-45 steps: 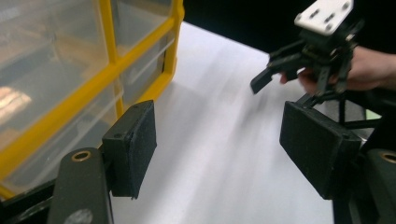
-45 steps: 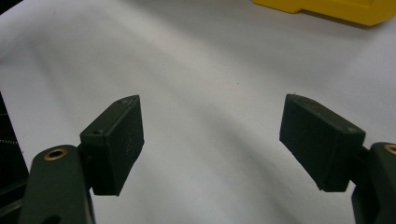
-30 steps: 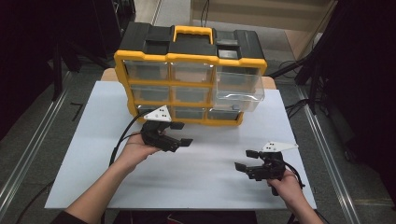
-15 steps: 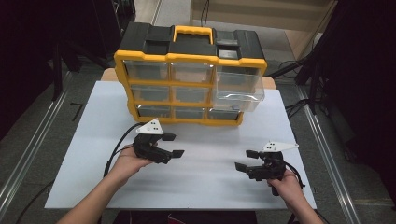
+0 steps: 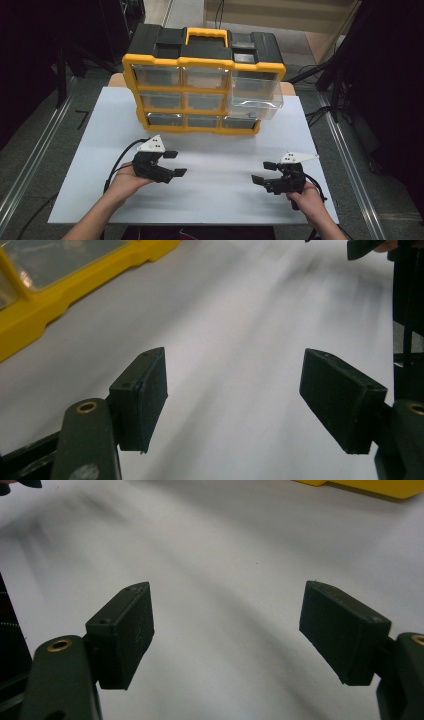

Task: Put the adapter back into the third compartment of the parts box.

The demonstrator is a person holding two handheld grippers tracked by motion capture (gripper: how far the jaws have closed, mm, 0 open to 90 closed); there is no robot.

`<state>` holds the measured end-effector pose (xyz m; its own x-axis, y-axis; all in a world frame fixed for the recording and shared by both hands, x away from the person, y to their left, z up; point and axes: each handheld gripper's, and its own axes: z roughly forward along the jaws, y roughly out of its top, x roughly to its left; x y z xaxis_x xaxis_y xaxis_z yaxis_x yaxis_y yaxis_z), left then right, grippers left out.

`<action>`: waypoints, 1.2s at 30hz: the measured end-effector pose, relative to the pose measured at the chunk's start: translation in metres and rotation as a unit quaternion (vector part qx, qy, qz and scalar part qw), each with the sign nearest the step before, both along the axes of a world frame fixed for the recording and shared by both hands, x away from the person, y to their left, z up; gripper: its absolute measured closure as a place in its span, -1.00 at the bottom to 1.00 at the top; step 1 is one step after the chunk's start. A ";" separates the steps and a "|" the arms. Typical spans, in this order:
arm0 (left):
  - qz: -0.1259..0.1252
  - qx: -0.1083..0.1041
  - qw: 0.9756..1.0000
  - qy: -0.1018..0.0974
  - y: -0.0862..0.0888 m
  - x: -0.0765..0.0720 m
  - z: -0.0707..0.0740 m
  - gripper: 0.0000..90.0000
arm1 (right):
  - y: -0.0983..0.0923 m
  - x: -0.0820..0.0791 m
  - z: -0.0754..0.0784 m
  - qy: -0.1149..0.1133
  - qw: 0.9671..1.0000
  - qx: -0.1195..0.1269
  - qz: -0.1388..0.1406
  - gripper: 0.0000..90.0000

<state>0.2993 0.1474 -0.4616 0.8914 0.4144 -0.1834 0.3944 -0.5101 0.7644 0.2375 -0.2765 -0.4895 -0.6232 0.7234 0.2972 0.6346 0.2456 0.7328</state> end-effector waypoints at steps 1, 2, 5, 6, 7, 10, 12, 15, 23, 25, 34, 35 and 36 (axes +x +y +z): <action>0.001 0.000 1.000 0.001 0.002 -0.001 -0.001 -0.36 | 0.000 0.000 0.000 -0.001 1.000 0.000 0.001 -0.56; 0.002 0.001 1.000 0.003 0.004 -0.001 -0.001 -0.36 | -0.001 0.000 0.000 -0.003 1.000 0.002 -0.001 -0.56; 0.004 0.002 1.000 0.008 0.008 -0.002 -0.002 -0.41 | -0.001 0.001 0.000 -0.004 1.000 0.000 -0.001 -0.56; 0.005 0.003 1.000 0.010 0.010 -0.003 -0.002 -0.43 | -0.001 0.000 0.000 -0.003 1.000 -0.001 -0.001 -0.56; 0.006 0.002 1.000 0.011 0.011 -0.004 -0.003 -0.43 | -0.001 0.000 0.000 -0.003 1.000 -0.002 0.000 -0.56; 0.009 0.007 1.000 0.015 0.016 -0.005 -0.005 -0.43 | 0.000 0.000 0.000 -0.006 1.000 -0.004 0.000 -0.56; 0.010 0.007 1.000 0.017 0.020 -0.007 -0.005 -0.43 | -0.001 0.000 0.000 -0.007 1.000 -0.004 -0.002 -0.56; 0.015 0.009 1.000 0.020 0.026 -0.010 -0.006 -0.43 | -0.002 0.000 0.000 -0.009 1.000 -0.005 -0.003 -0.56; 0.031 0.010 0.999 0.022 0.044 -0.016 -0.006 -0.43 | -0.002 0.000 0.000 -0.008 1.000 -0.007 -0.004 -0.56; 0.034 0.013 0.999 0.023 0.048 -0.017 -0.006 -0.43 | -0.002 0.000 0.000 -0.010 1.000 -0.008 -0.003 -0.56; 0.050 0.024 0.998 0.017 0.063 -0.022 -0.007 -0.43 | -0.002 -0.001 0.000 -0.010 1.000 -0.008 0.001 -0.56; 0.052 0.025 0.998 0.015 0.065 -0.023 -0.006 -0.43 | -0.002 -0.001 0.000 -0.010 1.000 -0.009 0.001 -0.56; 0.055 0.026 0.998 0.015 0.067 -0.023 -0.006 -0.43 | -0.002 -0.001 0.000 -0.009 1.000 -0.010 -0.001 -0.56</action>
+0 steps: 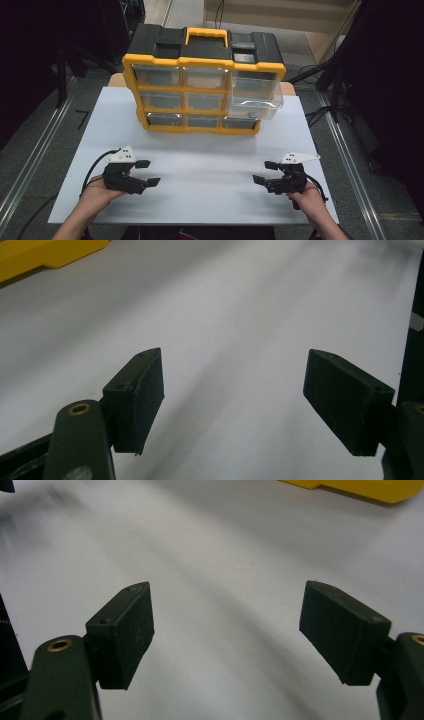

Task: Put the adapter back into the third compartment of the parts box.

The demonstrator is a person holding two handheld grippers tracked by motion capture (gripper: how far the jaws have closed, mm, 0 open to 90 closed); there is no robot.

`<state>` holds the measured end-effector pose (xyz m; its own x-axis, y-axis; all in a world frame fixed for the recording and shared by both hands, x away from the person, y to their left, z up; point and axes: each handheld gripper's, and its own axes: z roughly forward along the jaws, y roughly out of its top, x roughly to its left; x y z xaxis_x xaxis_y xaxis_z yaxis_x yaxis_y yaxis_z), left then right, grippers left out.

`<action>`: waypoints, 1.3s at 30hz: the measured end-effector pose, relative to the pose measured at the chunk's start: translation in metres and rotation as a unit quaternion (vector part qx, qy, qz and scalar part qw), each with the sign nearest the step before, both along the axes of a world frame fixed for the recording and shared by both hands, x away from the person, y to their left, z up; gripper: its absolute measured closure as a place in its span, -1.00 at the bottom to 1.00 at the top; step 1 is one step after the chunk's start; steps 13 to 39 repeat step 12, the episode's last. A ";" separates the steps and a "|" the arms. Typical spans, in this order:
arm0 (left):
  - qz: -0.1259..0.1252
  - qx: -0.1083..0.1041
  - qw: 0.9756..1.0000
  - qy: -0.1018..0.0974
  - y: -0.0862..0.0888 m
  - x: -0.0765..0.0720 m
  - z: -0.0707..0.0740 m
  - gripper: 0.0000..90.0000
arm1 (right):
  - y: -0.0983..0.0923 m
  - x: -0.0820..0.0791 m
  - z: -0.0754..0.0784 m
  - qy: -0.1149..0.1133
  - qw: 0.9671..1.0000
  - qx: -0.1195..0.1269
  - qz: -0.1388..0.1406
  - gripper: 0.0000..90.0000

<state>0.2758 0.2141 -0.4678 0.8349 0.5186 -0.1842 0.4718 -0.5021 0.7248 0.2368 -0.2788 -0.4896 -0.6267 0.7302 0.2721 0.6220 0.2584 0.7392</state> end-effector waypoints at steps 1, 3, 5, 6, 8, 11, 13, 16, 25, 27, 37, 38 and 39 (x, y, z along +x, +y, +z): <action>0.001 0.000 1.000 0.001 0.002 0.000 0.000 -0.43 | 0.000 0.000 0.000 0.000 1.000 -0.002 0.000 -0.55; 0.004 -0.002 1.000 0.002 0.004 -0.001 -0.001 -0.43 | 0.000 0.000 0.000 0.001 1.000 -0.003 -0.001 -0.54; 0.006 -0.001 1.000 0.005 0.006 -0.001 -0.001 -0.43 | 0.000 0.000 0.000 0.001 1.000 -0.003 -0.001 -0.54; 0.006 0.000 1.000 0.006 0.006 -0.001 -0.001 -0.43 | 0.000 0.001 -0.001 -0.001 1.000 -0.004 0.000 -0.54; 0.003 0.001 1.000 0.008 0.005 -0.001 -0.002 -0.43 | 0.001 0.001 -0.001 0.001 1.000 -0.005 0.001 -0.54; -0.002 0.005 1.000 0.015 0.005 0.000 -0.003 -0.48 | 0.001 0.001 -0.001 -0.002 1.000 -0.005 0.009 -0.54; -0.001 0.006 1.000 0.015 0.004 0.000 -0.004 -0.48 | 0.000 0.001 -0.002 0.000 1.000 0.000 0.014 -0.54; -0.001 0.006 1.000 0.015 0.004 0.000 -0.004 -0.48 | 0.000 0.001 -0.002 0.000 1.000 0.000 0.014 -0.54; -0.001 0.006 1.000 0.015 0.004 0.000 -0.004 -0.48 | 0.000 0.001 -0.002 0.000 1.000 0.000 0.014 -0.54; -0.001 0.006 1.000 0.015 0.004 0.000 -0.004 -0.48 | 0.000 0.001 -0.002 0.000 1.000 0.000 0.014 -0.54; -0.001 0.006 1.000 0.015 0.004 0.000 -0.004 -0.48 | 0.000 0.001 -0.002 0.000 1.000 0.000 0.014 -0.54; -0.001 0.006 1.000 0.015 0.004 0.000 -0.004 -0.48 | 0.000 0.001 -0.002 0.000 1.000 0.000 0.014 -0.54; -0.001 0.006 1.000 0.015 0.004 0.000 -0.004 -0.48 | 0.000 0.001 -0.002 0.000 1.000 0.000 0.014 -0.54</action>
